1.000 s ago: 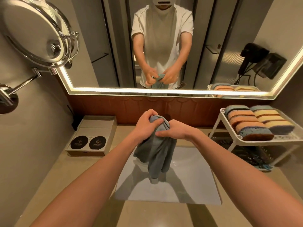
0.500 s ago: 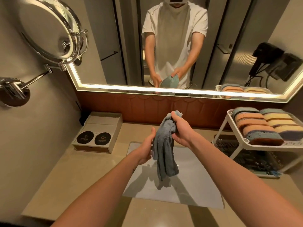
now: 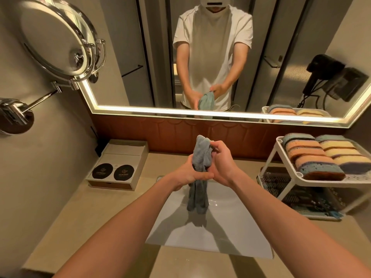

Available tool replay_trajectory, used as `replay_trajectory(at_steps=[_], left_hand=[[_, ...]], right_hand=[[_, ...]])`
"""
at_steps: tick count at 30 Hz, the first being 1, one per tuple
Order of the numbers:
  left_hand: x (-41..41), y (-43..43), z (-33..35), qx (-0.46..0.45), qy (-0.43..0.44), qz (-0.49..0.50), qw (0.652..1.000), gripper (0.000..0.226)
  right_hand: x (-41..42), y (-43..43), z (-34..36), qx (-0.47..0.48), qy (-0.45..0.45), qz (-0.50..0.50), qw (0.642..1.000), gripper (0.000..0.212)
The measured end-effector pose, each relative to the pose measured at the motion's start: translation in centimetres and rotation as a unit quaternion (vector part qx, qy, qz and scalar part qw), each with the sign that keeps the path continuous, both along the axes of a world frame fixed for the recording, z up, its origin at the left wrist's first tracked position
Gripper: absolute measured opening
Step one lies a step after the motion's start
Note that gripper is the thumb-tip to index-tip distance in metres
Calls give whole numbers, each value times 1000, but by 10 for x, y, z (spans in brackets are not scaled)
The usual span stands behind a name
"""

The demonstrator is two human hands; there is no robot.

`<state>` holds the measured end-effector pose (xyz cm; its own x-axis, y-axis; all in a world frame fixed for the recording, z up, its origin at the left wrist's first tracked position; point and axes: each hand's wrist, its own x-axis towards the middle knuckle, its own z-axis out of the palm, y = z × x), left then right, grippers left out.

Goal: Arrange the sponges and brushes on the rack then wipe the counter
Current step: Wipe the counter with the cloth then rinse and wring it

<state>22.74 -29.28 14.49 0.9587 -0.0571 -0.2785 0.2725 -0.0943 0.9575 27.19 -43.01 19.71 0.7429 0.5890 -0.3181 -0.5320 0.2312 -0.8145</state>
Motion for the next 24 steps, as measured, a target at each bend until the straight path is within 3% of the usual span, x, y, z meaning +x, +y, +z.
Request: replay_trajectory(at_steps=[4, 10, 14, 16, 19, 24], left_hand=[[9, -2, -3, 60, -25, -16, 998, 91], [15, 1, -9, 149, 55, 196, 968, 44], [19, 14, 9, 258, 157, 227, 926, 55], [18, 19, 15, 243, 188, 185, 934, 48], [14, 21, 25, 202, 204, 144, 947, 41], [12, 24, 27, 135, 138, 168, 967, 30]], right_hand=[[-3, 2, 3, -98, -70, 65, 991, 45], [-9, -6, 18, -242, -281, 133, 919, 25], [1, -11, 6, -363, -400, 94, 836, 10], [2, -14, 0, -401, -434, 96, 801, 16], [-1, -14, 1, -400, -447, 93, 795, 27], [5, -17, 3, -441, -441, 138, 770, 44]])
